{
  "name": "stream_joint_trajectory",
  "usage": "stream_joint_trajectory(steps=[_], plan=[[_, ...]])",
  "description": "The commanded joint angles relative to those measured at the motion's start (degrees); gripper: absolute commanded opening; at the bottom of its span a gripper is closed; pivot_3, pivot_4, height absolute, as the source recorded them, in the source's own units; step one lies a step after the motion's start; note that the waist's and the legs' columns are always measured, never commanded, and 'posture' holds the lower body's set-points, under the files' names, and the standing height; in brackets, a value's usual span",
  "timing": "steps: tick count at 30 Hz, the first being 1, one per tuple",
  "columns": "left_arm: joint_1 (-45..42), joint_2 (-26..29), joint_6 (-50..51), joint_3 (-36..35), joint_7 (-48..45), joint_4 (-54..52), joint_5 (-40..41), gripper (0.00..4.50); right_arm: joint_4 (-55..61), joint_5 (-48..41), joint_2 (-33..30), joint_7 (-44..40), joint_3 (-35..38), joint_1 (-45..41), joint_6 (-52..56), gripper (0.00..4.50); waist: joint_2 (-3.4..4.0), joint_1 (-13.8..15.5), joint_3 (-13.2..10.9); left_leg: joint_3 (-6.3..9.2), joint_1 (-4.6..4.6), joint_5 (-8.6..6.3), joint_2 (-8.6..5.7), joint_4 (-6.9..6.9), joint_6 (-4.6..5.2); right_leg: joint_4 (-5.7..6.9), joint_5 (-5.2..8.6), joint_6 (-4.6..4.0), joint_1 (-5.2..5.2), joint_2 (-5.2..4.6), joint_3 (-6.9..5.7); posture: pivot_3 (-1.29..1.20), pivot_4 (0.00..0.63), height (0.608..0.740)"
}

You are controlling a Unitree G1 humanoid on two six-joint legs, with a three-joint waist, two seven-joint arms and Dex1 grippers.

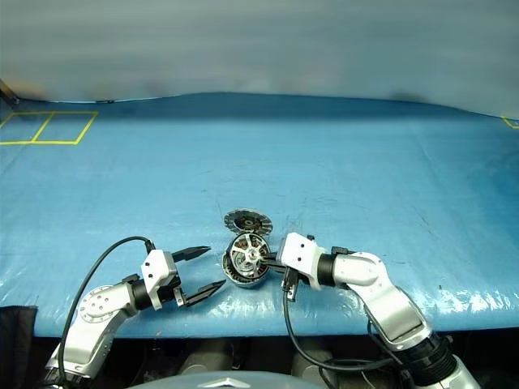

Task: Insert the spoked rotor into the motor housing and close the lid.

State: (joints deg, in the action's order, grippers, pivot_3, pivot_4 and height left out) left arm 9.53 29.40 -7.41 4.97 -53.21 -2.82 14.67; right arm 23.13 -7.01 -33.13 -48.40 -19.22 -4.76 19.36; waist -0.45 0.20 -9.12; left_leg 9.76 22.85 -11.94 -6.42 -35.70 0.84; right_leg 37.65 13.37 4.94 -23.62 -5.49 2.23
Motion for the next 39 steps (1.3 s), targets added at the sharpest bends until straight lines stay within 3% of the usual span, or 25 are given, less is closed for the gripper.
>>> stream_joint_trajectory(steps=[1, 26, 32, 39], plan=[[-0.39, 0.1, -2.64, -0.79, -0.92, 1.9, 0.33, 4.5, 0.95, 0.05, 0.52, 0.13, 0.08, -1.16, -0.85, 0.02, 0.0, -0.01, 0.0, 0.0, 0.0, 0.0, 0.0, 0.0, 0.0, 0.0, 0.0, 0.0, 0.0, 0.0, 0.0, 0.0, 0.15, 0.74], [-0.38, -1.11, -4.59, -0.14, -0.58, 3.59, -0.18, 4.5, 0.76, 2.28, 0.0, -0.52, -1.04, -2.14, 0.64, 0.02, 0.0, -0.01, 0.0, 0.01, 0.0, 0.0, 0.0, 0.0, 0.0, 0.0, 0.0, 0.0, 0.0, -0.01, 0.0, 0.0, 0.15, 0.74], [-0.25, -1.16, -4.34, -0.17, -0.31, 3.11, -0.21, 4.5, 0.89, 2.4, -0.06, -0.36, -1.13, -2.38, 0.65, 1.75, 0.0, -0.01, 0.0, 0.01, 0.0, 0.0, 0.0, 0.0, 0.0, 0.0, 0.0, 0.0, 0.0, -0.01, 0.0, 0.0, 0.15, 0.74], [-0.34, -1.09, -4.52, -0.28, -0.43, 3.48, -0.18, 4.5, 2.26, -0.19, 0.72, -0.52, 0.2, -1.94, 0.7, 1.75, 0.0, -0.02, 0.0, 0.01, 0.0, 0.0, 0.0, 0.0, 0.0, 0.0, -0.01, 0.01, 0.0, 0.0, -0.01, 0.0, 0.15, 0.74]])
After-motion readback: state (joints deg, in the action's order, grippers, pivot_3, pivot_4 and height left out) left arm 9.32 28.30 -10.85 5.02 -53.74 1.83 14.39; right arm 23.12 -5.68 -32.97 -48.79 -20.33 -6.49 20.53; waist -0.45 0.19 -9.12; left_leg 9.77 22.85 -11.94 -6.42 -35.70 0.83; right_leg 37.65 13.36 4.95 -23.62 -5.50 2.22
